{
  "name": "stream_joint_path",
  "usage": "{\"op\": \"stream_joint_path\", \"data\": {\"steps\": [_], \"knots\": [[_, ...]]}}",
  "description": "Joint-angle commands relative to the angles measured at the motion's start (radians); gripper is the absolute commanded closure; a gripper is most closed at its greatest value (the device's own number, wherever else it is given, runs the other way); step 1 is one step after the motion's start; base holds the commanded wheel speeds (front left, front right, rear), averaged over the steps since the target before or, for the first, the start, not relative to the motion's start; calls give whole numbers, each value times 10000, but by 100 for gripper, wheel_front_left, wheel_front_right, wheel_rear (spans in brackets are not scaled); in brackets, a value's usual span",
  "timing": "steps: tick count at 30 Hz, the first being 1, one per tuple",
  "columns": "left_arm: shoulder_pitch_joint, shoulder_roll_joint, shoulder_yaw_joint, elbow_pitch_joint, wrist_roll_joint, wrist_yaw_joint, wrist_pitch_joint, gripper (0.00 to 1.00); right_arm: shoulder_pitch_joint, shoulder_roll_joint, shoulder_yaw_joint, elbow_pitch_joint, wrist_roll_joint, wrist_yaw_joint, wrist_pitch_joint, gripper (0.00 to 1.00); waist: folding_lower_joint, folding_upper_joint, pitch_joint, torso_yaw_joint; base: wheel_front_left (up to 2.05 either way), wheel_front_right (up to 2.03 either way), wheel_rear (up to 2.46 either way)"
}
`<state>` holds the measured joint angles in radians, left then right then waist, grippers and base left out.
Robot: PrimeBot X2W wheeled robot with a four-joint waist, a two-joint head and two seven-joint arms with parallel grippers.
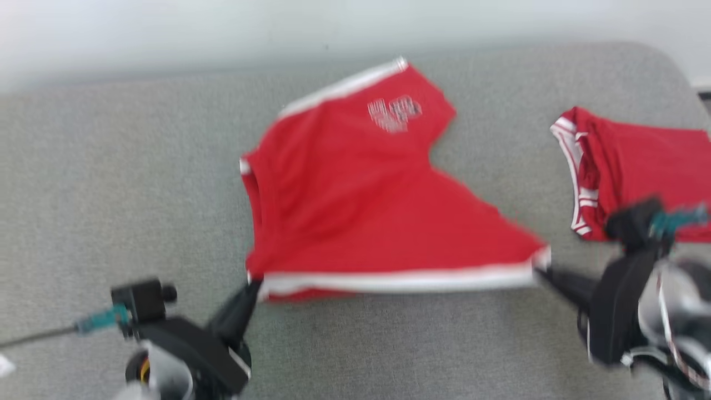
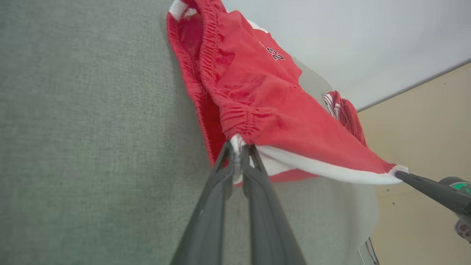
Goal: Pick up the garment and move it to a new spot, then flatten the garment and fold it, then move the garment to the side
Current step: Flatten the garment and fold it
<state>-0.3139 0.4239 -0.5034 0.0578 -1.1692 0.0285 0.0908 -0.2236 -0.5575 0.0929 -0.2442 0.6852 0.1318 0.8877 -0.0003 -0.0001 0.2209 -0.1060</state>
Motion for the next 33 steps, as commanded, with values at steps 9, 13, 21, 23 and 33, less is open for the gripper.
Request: {"op": "stream_joint_path", "data": {"steps": [9, 13, 21, 23, 33], "knots": [[2117, 364, -368, -725, -348, 771, 383, 100, 3280, 1297, -1551, -1542, 77, -27, 2427, 100, 3, 1, -959, 171, 0, 0, 0], [2762, 470, -573, -1097, -511, 1040, 609, 100, 4191, 1864, -2008, -2095, 42, -27, 3189, 100, 3, 1, -1020, 240, 0, 0, 0], [3092, 430, -496, -1688, -752, 1124, 586, 100, 4485, 2393, -2585, -2835, -19, -27, 3544, 100, 3, 1, -900, 435, 0, 0, 0], [2860, 349, -434, -1773, -711, 1042, 501, 100, 4184, 2331, -2555, -2930, 47, -27, 3395, 100, 3, 1, -821, 513, 0, 0, 0], [1023, -288, -396, -1239, -19, 783, 98, 100, 907, 1178, -1757, -1342, -588, -27, 1744, 100, 3, 1, -193, 894, 0, 0, 0]]}}
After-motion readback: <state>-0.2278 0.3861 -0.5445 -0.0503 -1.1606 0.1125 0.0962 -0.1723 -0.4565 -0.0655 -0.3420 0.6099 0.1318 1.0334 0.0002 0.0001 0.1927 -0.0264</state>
